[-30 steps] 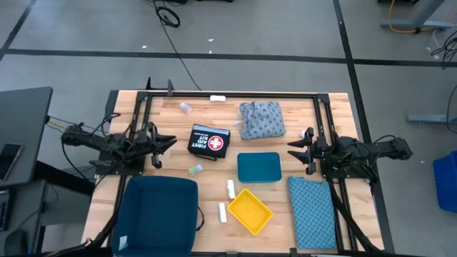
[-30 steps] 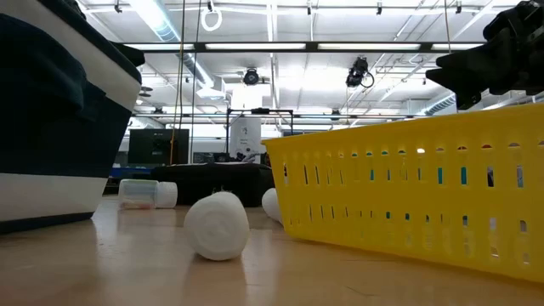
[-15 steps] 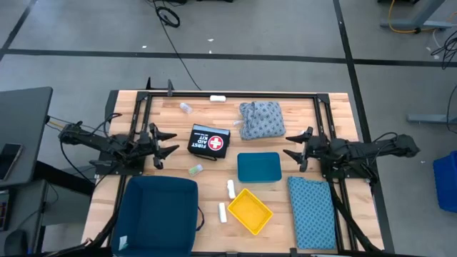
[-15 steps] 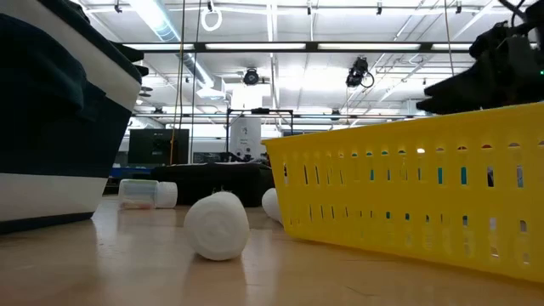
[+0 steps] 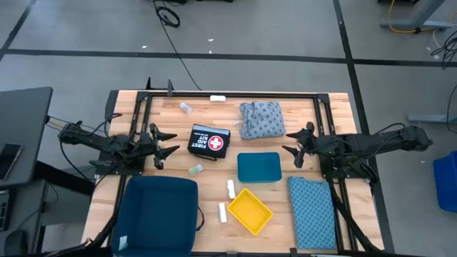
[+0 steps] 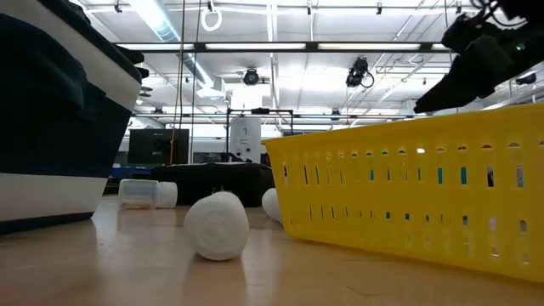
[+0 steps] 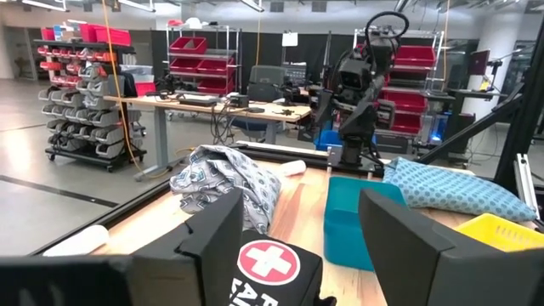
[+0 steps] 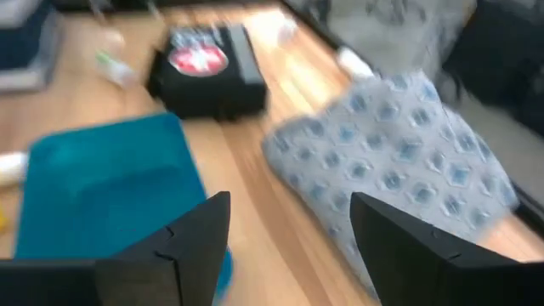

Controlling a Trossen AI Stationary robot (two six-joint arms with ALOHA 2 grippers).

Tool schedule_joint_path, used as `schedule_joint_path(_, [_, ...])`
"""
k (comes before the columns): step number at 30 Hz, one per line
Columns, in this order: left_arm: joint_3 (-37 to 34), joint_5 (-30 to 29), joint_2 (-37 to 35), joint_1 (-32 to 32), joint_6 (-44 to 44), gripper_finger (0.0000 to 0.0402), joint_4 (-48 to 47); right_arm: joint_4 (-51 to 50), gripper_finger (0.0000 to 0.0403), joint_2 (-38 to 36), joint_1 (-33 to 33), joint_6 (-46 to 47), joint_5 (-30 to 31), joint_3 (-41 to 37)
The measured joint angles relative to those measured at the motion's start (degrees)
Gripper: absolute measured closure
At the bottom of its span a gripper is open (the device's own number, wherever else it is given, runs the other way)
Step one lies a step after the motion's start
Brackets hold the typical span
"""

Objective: Pick & place medical supplies in basket/bin
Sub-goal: Put the middle pill bottle into the blue bin

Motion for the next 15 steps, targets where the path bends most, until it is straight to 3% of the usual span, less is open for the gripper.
schedule_joint_path(5, [0.0, 0.0, 0.0, 0.0, -0.1, 0.0181, -0.9, -9.5, 0.0151, 7.1, -4.6, 5.0, -2.3, 5.8])
schedule_joint_path(15, [0.0, 0.0, 0.0, 0.0, -0.3, 0.0181, -2.0, -16.0, 0.0152, 19.2, -14.9, 2.0, -13.9, 14.9])
